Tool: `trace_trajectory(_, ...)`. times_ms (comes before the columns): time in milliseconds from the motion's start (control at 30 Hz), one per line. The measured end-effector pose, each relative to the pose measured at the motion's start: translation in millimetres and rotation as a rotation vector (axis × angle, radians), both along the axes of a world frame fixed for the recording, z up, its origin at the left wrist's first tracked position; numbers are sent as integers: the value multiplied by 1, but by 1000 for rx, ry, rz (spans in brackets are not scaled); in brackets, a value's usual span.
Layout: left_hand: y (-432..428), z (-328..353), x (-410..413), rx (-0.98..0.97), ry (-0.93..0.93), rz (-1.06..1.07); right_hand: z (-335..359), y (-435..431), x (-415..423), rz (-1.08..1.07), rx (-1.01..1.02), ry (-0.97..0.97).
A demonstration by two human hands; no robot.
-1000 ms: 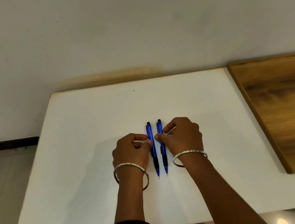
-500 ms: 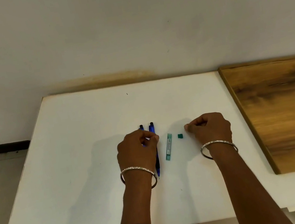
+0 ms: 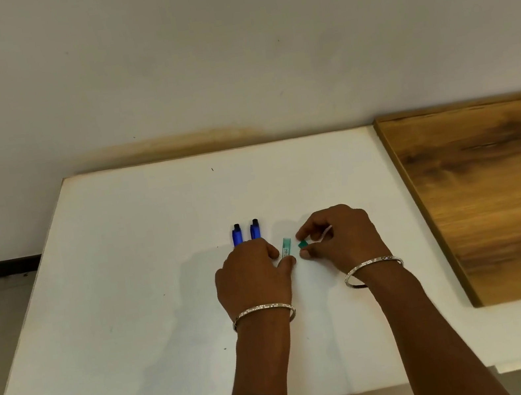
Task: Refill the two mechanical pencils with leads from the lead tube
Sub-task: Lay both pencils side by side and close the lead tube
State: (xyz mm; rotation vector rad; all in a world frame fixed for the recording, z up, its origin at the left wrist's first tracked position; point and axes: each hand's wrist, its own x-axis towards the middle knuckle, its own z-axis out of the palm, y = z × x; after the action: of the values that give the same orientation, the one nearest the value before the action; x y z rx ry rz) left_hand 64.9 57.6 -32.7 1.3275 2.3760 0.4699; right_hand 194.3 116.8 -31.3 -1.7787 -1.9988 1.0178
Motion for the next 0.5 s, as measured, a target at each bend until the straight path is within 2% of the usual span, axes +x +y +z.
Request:
trace_trajectory(200,2,0,8,-49,39,4,-6,-1,-3,-9,20,-83)
trace_trajectory(367,3,-1,10,-68,-2,3,-12,-4,-8,137,65,-254)
trace_trajectory(433,3,0,11,-58,5,-4,-11,-2,-3,58,41,-156)
trace_trajectory(500,4,1,12,-29,7,-4,-7,0,6,-120,-1,54)
